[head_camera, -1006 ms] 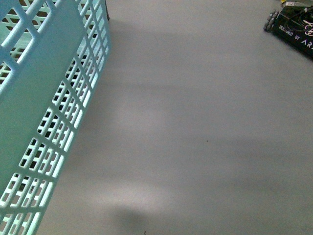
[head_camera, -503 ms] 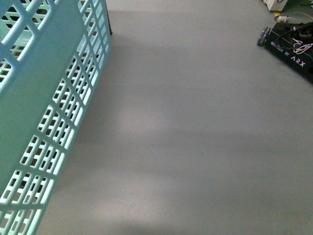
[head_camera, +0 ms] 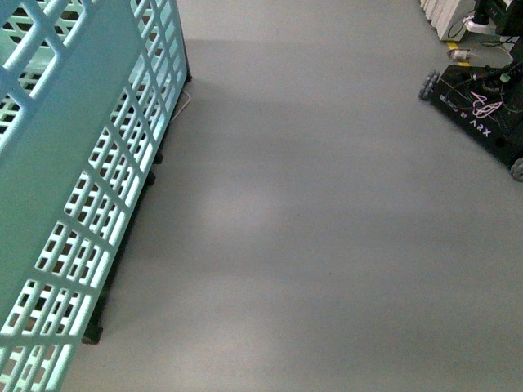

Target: Pick mango and avocado into basket

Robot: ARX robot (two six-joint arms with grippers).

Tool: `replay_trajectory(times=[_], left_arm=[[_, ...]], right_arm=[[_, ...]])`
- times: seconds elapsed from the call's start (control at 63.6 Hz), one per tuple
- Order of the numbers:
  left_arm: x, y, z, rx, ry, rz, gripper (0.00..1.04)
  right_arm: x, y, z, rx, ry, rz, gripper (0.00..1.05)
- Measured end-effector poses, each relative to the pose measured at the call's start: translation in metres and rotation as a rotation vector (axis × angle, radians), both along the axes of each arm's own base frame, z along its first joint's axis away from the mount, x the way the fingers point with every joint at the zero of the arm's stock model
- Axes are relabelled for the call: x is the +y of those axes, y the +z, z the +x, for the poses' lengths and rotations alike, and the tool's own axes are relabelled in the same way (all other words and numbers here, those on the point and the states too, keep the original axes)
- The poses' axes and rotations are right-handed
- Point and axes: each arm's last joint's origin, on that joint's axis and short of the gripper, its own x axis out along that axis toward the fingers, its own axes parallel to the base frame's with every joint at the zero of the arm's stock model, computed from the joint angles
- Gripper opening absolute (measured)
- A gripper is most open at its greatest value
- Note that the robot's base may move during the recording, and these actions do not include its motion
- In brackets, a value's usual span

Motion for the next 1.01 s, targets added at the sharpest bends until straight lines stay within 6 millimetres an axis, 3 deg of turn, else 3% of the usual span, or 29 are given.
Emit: replay_trajectory(times=[1.006], left_arm=[[0.0000, 0.0012, -0.0002, -0.003, -0.001, -0.001, 0.28]], right_arm=[[-0.0001, 0.0000, 0.0000, 0.000, -0.002, 0.000, 0.96]])
